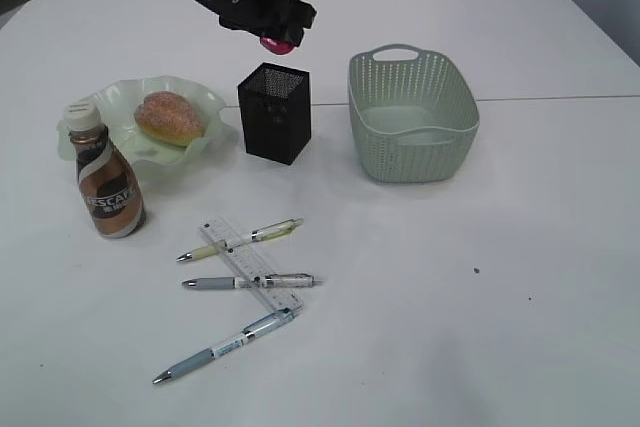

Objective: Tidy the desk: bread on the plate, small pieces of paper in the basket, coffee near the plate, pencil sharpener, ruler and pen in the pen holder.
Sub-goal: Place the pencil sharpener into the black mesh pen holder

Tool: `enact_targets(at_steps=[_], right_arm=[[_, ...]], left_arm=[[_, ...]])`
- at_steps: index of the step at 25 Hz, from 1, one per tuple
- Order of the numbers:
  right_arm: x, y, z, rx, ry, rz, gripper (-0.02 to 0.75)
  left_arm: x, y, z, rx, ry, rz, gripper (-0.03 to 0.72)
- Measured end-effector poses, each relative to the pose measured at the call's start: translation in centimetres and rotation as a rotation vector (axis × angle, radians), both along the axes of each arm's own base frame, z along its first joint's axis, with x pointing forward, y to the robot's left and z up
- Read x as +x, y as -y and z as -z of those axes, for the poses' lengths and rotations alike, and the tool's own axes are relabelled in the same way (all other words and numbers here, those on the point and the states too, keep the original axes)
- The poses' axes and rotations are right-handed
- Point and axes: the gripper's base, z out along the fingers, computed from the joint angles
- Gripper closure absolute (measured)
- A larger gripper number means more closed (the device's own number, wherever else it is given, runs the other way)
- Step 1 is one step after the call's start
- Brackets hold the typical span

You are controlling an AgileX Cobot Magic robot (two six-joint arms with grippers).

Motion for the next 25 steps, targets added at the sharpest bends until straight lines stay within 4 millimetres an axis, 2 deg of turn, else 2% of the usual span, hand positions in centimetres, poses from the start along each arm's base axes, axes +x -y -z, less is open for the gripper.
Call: enact_targets(at_steps=[9, 16, 25], right_arm=[[0.0, 0.1, 0.0, -0.014, 0.004, 0.004, 0.246], [0.0, 0.2, 0.0, -0.021, 0.006, 0.007, 0.246], [0.0, 0.2, -0.1, -0.027, 0.007, 0.008, 0.246]], left_arm=[[0.7, 0.0, 2.6, 0.015, -0.032, -0.006, 0.324], [1.3, -0.8, 2.7, 0.004, -0.01, -0.025, 0.324], [1.5, -0.8, 4.0, 0.013, -0.029, -0.028, 0.324]])
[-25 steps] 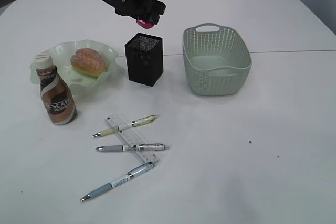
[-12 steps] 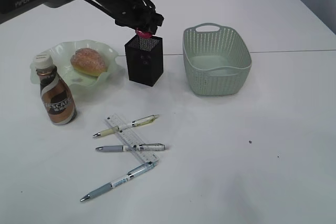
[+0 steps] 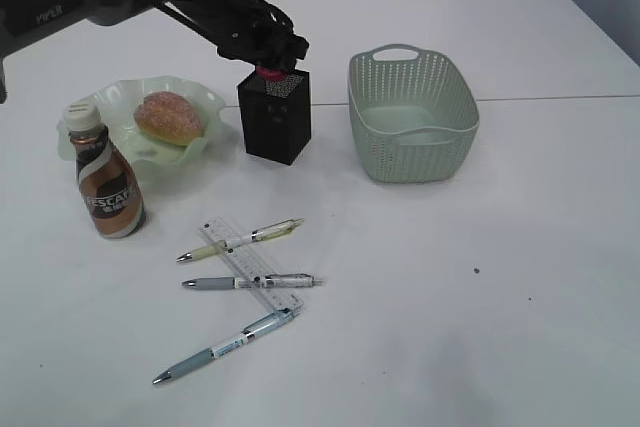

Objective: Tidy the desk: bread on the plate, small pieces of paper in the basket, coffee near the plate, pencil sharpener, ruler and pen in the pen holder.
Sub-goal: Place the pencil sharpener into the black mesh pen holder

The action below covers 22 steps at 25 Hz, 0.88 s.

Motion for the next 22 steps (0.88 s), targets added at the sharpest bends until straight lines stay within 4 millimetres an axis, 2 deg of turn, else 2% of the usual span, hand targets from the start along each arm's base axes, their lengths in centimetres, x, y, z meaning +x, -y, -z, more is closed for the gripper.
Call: enact_targets(at_steps=[11, 22], right_arm=[[0.01, 0.06, -0.02, -0.007, 0.002, 0.002, 0.246], [0.01, 0.06, -0.02, -0.007, 0.002, 0.002, 0.246]], left_arm=[[0.11, 0.11, 0.95, -0.004, -0.019, -0.001, 0.324], [0.13, -0.01, 0.96, -0.01, -0.025, -0.005, 0.299]])
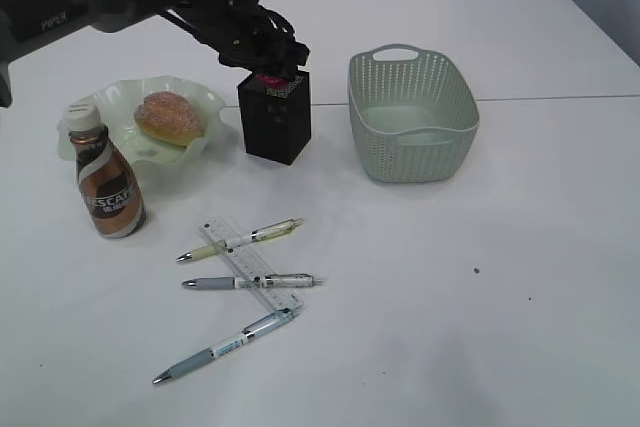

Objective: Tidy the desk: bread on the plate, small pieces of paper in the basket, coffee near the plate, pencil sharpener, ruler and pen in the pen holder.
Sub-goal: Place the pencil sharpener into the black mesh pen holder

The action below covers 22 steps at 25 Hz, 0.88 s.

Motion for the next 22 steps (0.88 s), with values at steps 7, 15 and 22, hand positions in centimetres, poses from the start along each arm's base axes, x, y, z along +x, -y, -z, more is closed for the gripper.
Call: enact_targets(at_steps=[7, 15, 22], right_arm=[[0.0, 0.0, 0.0, 0.0, 0.0, 0.0, 0.246], [0.0, 0.0, 0.0, 0.0, 0.0, 0.0, 0.246], [0.0, 0.0, 0.0, 0.0, 0.0, 0.0, 0.246]], left_arm=[[0.1, -0.8, 0.2, 0.006, -0.026, -0.012, 0.214], [0.0, -0.9, 0.3, 0.015, -0.054, -0.011, 0.211], [-0.3, -0.9, -0.7, -0.007, -0.059, -0.01, 0.212]])
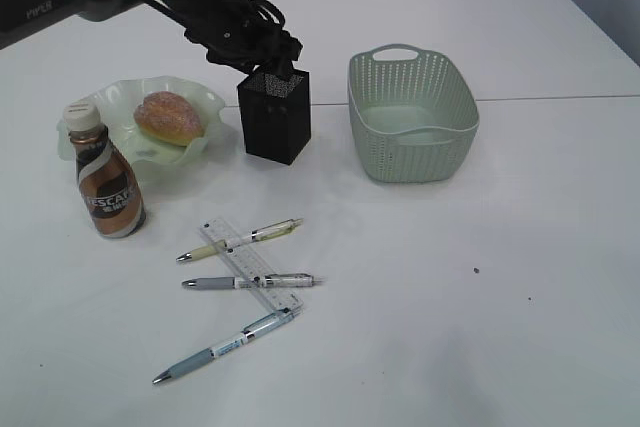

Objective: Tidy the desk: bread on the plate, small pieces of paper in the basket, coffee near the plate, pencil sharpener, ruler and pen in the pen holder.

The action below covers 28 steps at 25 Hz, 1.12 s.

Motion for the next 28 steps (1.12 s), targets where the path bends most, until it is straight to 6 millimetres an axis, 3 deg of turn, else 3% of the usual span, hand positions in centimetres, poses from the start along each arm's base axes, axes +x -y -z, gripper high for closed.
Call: enact_targets(at_steps=[12, 19, 23, 28], right_arm=[[0.0, 0.0, 0.0, 0.0, 0.0, 0.0, 0.246], [0.0, -0.1, 0.0, 0.012, -0.003, -0.004, 0.246], [-0.1, -0.6, 0.1, 0.063, -0.017, -0.019, 0.246], [-0.3, -1.3, 0.3, 0.143, -0.038, -0.044, 0.246]], left_arm=[[-1.6, -0.4, -6.0, -0.052, 0.045, 0.007, 0.213], [-5.7, -2.1, -13.2, -0.004, 0.006, 0.037, 0.215], [-8.3, -3.3, -15.9, 0.057, -0.063, 0.044, 0.238], [-10.5, -4.4, -19.7, 0.034, -0.012, 0.008, 0.281]])
